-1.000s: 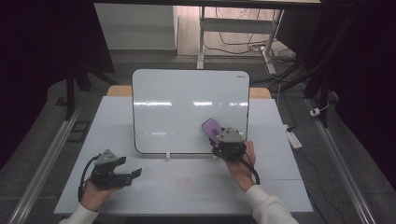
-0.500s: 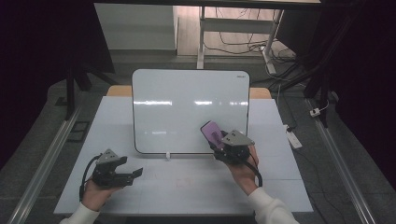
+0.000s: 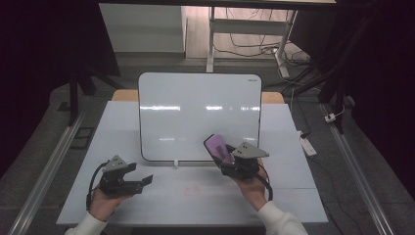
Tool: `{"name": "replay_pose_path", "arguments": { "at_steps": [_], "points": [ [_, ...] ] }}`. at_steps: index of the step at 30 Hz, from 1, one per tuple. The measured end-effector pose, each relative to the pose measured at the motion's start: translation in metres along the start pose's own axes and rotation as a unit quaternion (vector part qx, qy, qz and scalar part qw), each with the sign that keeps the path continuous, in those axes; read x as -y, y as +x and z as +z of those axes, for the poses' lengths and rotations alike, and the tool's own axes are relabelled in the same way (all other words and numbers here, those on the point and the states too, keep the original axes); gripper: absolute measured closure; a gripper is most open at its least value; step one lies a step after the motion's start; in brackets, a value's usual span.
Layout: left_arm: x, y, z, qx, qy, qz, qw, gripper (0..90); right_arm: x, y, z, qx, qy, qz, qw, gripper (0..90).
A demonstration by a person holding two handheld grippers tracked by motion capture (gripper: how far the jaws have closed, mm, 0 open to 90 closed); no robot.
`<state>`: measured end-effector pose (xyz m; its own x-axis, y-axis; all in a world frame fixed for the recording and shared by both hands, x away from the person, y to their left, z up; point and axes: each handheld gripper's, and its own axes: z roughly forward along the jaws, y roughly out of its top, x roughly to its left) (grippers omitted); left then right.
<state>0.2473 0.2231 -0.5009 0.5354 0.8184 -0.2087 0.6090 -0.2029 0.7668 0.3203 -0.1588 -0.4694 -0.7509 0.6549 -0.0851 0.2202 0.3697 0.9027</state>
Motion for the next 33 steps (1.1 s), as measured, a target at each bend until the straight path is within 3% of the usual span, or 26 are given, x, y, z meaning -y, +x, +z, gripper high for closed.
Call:
{"name": "replay_pose_path", "arguments": {
  "at_steps": [9,18,21,33],
  "points": [
    [-0.012,-0.008,0.001,0.024,-0.023,-0.013,0.9994,18.5,0.001,0.013,0.006,-0.019,-0.008,-0.011,0.9997,40.9],
    [-0.031,-0.02,0.004,0.046,-0.054,-0.012,0.9974,19.4,-0.001,0.018,0.006,-0.023,-0.021,-0.018,0.9994,41.0],
    [-0.036,-0.026,0.007,0.052,-0.055,-0.006,0.9971,19.4,-0.001,0.018,0.005,-0.02,-0.025,-0.019,0.9993,40.9],
    [-0.051,-0.036,0.021,0.076,-0.061,-0.016,0.9951,19.4,0.004,0.026,0.012,-0.018,-0.025,-0.026,0.9992,40.9]
  ]
}}
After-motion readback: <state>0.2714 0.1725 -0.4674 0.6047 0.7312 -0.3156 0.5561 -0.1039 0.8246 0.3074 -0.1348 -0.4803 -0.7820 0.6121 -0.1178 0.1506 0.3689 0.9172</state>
